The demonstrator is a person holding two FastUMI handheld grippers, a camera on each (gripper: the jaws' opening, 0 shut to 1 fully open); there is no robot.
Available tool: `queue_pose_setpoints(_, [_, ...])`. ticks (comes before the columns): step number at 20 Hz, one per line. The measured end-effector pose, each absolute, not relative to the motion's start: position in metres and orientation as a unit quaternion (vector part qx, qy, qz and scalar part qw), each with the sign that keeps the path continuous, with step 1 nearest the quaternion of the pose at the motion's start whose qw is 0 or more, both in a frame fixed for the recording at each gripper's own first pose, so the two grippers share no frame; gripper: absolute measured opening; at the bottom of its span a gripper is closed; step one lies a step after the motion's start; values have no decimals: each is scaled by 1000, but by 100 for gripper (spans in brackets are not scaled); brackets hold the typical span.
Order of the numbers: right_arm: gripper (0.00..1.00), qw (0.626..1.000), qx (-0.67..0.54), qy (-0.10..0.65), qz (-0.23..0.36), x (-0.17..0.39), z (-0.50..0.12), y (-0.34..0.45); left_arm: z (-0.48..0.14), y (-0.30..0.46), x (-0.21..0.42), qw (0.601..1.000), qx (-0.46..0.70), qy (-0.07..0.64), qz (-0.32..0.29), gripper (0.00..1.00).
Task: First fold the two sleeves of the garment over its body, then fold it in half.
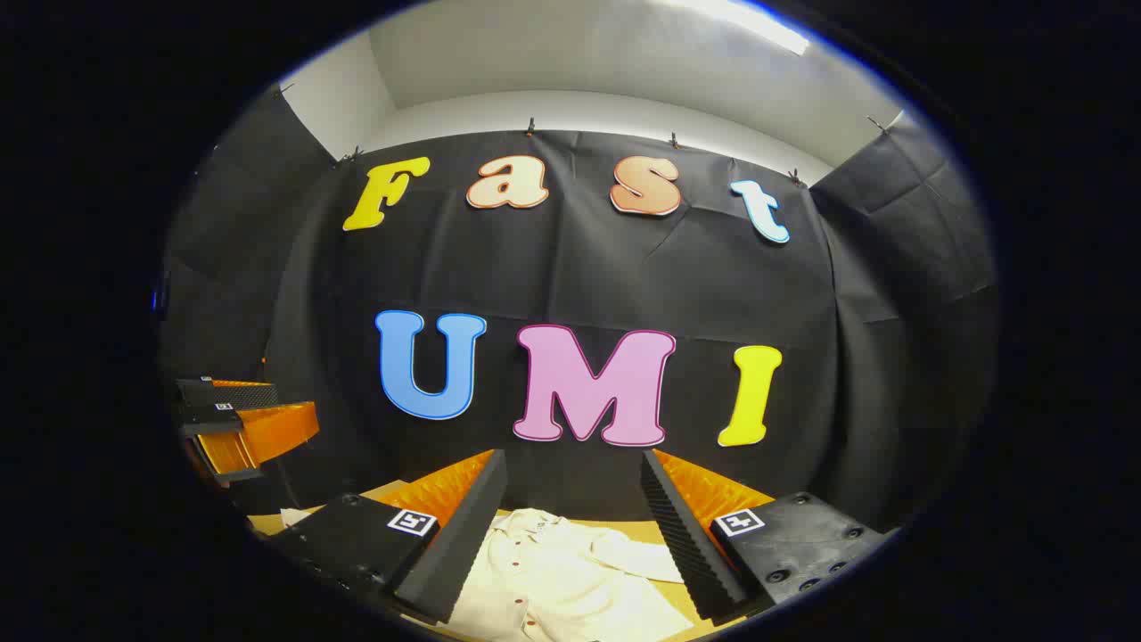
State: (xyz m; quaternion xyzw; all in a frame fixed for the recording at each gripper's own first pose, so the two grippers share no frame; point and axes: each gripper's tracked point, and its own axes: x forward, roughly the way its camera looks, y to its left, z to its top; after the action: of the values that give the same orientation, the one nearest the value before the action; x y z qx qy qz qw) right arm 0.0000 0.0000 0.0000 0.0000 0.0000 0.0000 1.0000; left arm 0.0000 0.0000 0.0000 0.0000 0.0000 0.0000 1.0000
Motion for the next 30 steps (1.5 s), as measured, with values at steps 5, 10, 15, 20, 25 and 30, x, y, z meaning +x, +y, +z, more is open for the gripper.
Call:
queue_pose_setpoints(5, [96, 1000, 10, 3, -17, -1, -2, -13, -5, -7, 4, 1000, -4, 7, -10, 96])
queue_pose_setpoints(10, [96, 1000, 0, 5, -28, 1, -7, -21, -3, -12, 4, 1000, 2, 5, -19, 96])
queue_pose_setpoints(15, [97, 999, -3, 24, -25, 6, -21, -19, -7, -17, 3, 999, -2, 14, -32, 96])
queue_pose_setpoints(20, [96, 999, -13, 29, -22, 13, -26, -21, -15, -17, -2, 999, 1, 23, -30, 96])
queue_pose_setpoints(25, [96, 996, -30, 87, -7, 32, -67, -30, -32, -18, -1, 999, -5, 40, -27, 96])
queue_pose_setpoints(30, [96, 989, -14, 146, 8, 61, -116, -50, -48, -25, 1, 998, -10, 59, -22, 96])
